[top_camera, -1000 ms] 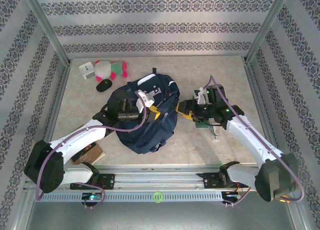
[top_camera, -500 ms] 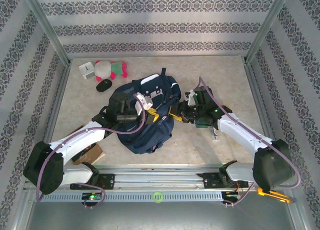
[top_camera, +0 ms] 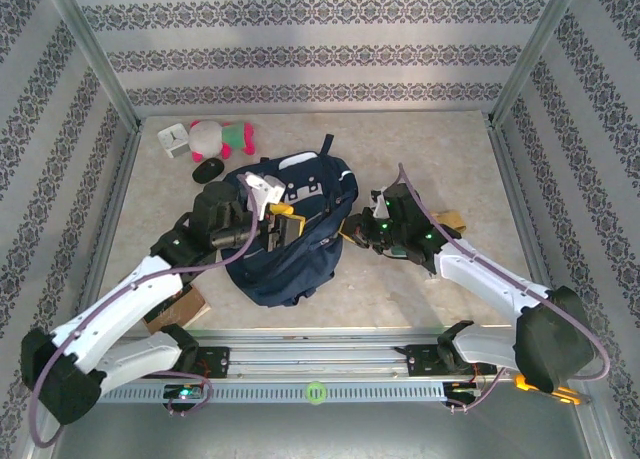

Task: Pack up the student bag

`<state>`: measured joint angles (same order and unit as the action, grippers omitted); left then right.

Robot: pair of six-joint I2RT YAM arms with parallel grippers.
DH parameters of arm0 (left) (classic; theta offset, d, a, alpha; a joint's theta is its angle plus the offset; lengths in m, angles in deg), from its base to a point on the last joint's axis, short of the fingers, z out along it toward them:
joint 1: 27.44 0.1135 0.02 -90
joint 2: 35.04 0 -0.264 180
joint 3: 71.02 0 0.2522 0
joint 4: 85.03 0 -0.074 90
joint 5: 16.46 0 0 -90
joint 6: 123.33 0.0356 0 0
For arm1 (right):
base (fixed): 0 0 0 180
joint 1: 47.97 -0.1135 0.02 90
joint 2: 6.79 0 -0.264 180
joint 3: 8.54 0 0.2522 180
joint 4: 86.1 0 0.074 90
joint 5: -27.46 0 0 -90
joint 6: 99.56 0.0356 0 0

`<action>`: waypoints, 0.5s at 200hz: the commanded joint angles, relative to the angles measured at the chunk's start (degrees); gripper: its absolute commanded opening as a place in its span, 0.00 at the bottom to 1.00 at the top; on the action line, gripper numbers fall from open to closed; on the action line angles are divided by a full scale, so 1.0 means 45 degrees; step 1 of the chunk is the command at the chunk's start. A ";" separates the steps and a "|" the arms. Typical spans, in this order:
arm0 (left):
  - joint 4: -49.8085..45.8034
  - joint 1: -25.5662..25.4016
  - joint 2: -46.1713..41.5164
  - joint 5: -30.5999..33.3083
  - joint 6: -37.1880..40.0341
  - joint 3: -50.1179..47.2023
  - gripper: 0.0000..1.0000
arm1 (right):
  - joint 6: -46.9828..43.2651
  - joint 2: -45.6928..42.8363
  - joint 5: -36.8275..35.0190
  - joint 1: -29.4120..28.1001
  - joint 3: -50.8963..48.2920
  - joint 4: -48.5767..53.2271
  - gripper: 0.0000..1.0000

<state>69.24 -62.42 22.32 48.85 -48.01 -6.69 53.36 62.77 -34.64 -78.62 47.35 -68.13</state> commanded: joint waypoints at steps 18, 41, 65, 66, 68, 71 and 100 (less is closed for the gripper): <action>-0.2854 -0.1726 -0.0027 0.1722 -0.3847 0.0109 0.57 | 0.0247 -0.0360 -0.0246 -0.0353 0.0147 -0.1035 0.00; -0.2355 -0.2111 0.0725 0.1477 -0.4938 -0.0040 0.61 | 0.0201 -0.0362 -0.0286 -0.0486 0.0169 -0.1018 0.00; -0.2739 -0.2362 0.1606 0.1824 -0.4715 0.0008 0.63 | 0.0169 -0.0365 -0.0196 -0.0589 0.0208 -0.0945 0.00; -0.2774 -0.2363 0.1636 0.1887 -0.4652 0.0021 0.63 | 0.0164 -0.0362 -0.0190 -0.0590 0.0208 -0.0940 0.00; -0.2820 -0.2363 0.1683 0.1979 -0.4557 0.0034 0.63 | 0.0161 -0.0361 -0.0186 -0.0590 0.0208 -0.0936 0.00; -0.2945 -0.2380 0.1732 0.2282 -0.4376 0.0060 0.63 | 0.0169 -0.0375 -0.0160 -0.0605 0.0218 -0.0916 0.00; -0.3749 -0.2363 0.1388 0.4784 -0.2806 -0.0019 0.67 | 0.0046 -0.0668 -0.0165 -0.0644 0.0228 -0.0493 0.00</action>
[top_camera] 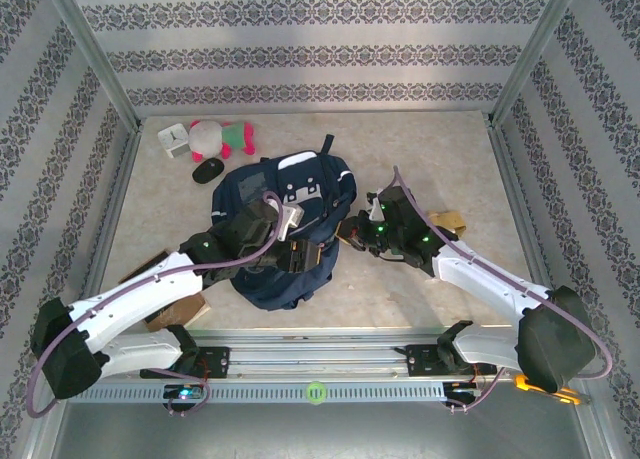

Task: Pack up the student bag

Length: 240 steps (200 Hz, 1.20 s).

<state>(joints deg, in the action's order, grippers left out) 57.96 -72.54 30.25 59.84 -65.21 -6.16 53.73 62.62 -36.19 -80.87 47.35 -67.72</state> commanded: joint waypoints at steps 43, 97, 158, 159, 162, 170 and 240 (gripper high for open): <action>0.0005 -0.0114 -0.1266 0.1812 0.3830 -0.0953 0.73 | -0.0138 -0.0754 0.0251 -0.0141 0.0322 -0.0274 0.00; 0.0857 -0.0104 -0.1122 0.2932 0.7356 -0.2284 0.66 | -0.0245 -0.0816 0.0473 -0.0202 0.0559 -0.0117 0.00; 0.4824 -0.0048 -0.1768 0.1569 0.9817 -0.3988 0.00 | -0.0262 -0.1467 0.1680 0.0226 0.0434 -0.0115 0.33; 0.4946 -0.0042 -0.1811 0.1544 0.9837 -0.4048 0.00 | -0.0249 -0.1483 0.1692 0.0244 0.0419 -0.0112 0.35; 0.5219 -0.0022 -0.1917 0.1474 0.9875 -0.4178 0.00 | -0.0208 -0.1569 0.1748 0.0289 0.0374 -0.0112 0.39; 0.5703 0.0093 -0.2113 0.1307 0.9910 -0.4415 0.00 | -0.0029 -0.1816 0.1863 0.0408 0.0247 -0.0139 0.47; 0.5508 0.0508 -0.2538 0.0684 1.0902 -0.4243 0.00 | 0.2036 -0.2149 0.1299 0.0242 -0.0766 -0.0219 0.62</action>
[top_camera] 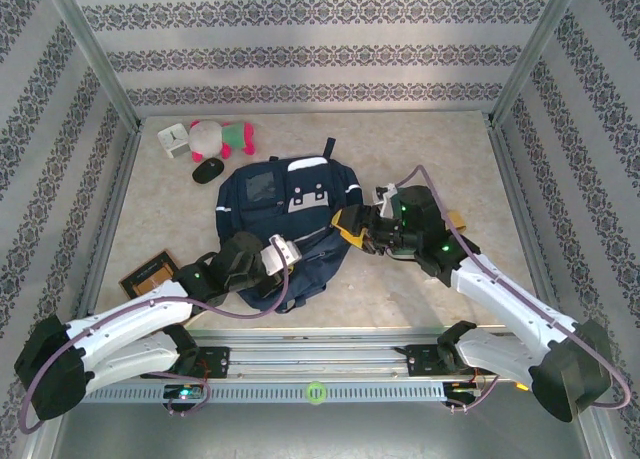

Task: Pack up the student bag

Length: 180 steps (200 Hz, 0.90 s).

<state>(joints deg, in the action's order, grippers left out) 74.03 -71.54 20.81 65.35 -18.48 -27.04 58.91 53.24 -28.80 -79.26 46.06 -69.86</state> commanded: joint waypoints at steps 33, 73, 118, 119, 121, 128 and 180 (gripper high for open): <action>0.2184 0.0366 -0.0576 -0.0821 0.0474 0.0385 0.00 | 0.1332 -0.0427 -0.1616 -0.0183 -0.0999 0.0129 0.67; 0.2076 0.0377 -0.0538 -0.1487 0.0800 0.0476 0.00 | 0.1651 0.0929 -0.1393 -0.0466 -0.0455 -0.1282 0.68; 0.1247 0.0439 -0.0280 -0.2597 0.0918 0.1030 0.00 | 0.2129 0.2114 -0.1614 -0.0686 -0.0261 -0.2794 0.56; 0.1226 0.0451 -0.0262 -0.2606 0.0918 0.1044 0.00 | 0.2139 0.2121 -0.1626 -0.0695 -0.0244 -0.2806 0.54; 0.1196 0.0460 -0.0239 -0.2598 0.0904 0.1075 0.00 | 0.2141 0.2151 -0.1635 -0.0701 -0.0222 -0.2834 0.51; 0.0898 0.0524 -0.0187 -0.2592 0.0846 0.1211 0.00 | 0.2100 0.2224 -0.1689 -0.0703 -0.0156 -0.2949 0.38; -0.1478 0.2522 0.0263 -0.3697 -0.0240 0.2788 0.42 | 0.2141 0.1421 -0.2752 -0.1025 -0.0121 -0.3255 0.00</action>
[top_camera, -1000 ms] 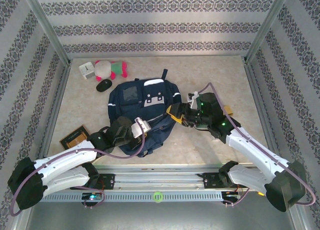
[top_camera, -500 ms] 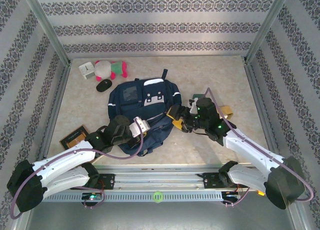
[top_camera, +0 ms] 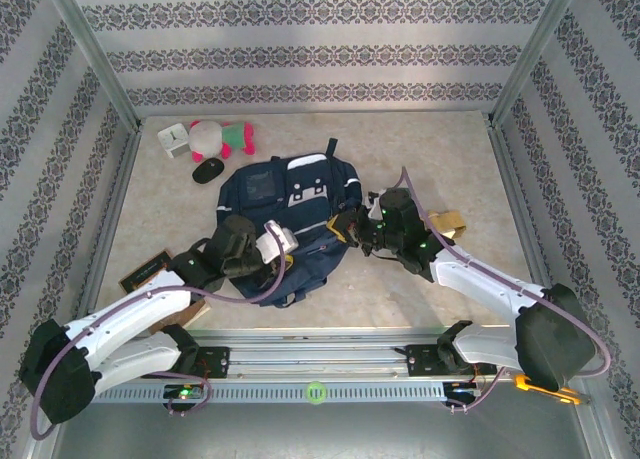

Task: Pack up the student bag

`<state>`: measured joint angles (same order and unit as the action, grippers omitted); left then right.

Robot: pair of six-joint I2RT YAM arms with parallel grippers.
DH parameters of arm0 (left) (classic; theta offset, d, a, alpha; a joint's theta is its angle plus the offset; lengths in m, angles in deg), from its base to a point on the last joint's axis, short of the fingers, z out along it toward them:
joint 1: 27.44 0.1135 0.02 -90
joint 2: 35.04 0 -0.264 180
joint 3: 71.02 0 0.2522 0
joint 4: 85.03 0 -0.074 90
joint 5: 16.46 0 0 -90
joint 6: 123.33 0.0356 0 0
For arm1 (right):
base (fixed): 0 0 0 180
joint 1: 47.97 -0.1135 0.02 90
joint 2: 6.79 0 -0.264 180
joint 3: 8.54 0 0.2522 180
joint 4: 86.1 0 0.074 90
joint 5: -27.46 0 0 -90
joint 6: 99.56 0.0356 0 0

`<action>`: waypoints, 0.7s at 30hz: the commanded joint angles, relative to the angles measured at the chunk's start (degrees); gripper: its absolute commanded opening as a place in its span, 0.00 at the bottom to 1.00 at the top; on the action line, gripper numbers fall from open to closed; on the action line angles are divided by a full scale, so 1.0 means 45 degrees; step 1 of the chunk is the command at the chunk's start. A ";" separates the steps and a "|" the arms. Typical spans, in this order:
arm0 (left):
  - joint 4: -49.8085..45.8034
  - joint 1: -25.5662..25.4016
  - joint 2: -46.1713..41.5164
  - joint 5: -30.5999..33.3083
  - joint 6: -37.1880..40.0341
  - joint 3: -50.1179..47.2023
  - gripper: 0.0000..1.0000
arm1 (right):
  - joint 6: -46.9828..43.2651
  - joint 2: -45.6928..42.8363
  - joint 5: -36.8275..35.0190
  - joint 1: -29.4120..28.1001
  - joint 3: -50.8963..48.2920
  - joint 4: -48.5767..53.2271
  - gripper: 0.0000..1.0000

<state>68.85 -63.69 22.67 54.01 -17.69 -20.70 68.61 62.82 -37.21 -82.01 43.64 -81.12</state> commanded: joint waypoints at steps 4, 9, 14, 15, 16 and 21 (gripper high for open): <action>-0.1955 0.0797 -0.0208 -0.1764 -0.0183 0.2614 0.61 | 0.0132 -0.0741 -0.1558 -0.0838 0.0746 -0.0801 0.00; -0.3711 0.0035 -0.0430 -0.3795 -0.1448 0.3790 0.63 | 0.0226 -0.0363 -0.2335 -0.1467 0.1471 -0.0898 0.00; -0.3710 -0.0918 -0.0204 -0.2520 -0.4040 0.3399 0.63 | 0.0180 -0.0148 -0.2688 -0.1856 0.1950 -0.0751 0.00; -0.3344 -0.0993 -0.0213 -0.2245 -0.4948 0.3231 0.63 | 0.0163 -0.0182 -0.2862 -0.1943 0.2000 -0.0697 0.00; -0.3254 -0.1018 -0.0224 -0.2062 -0.5240 0.3182 0.63 | 0.0157 -0.0191 -0.2919 -0.1960 0.2008 -0.0650 0.00; -0.2136 -0.1107 -0.0447 0.0162 -0.9145 0.2577 0.62 | 0.0032 -0.0371 -0.3613 -0.2313 0.2181 -0.0337 0.00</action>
<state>55.05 -67.91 21.75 45.31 -39.42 -6.64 69.81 62.73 -49.76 -90.69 49.54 -79.22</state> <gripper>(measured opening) 0.628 0.042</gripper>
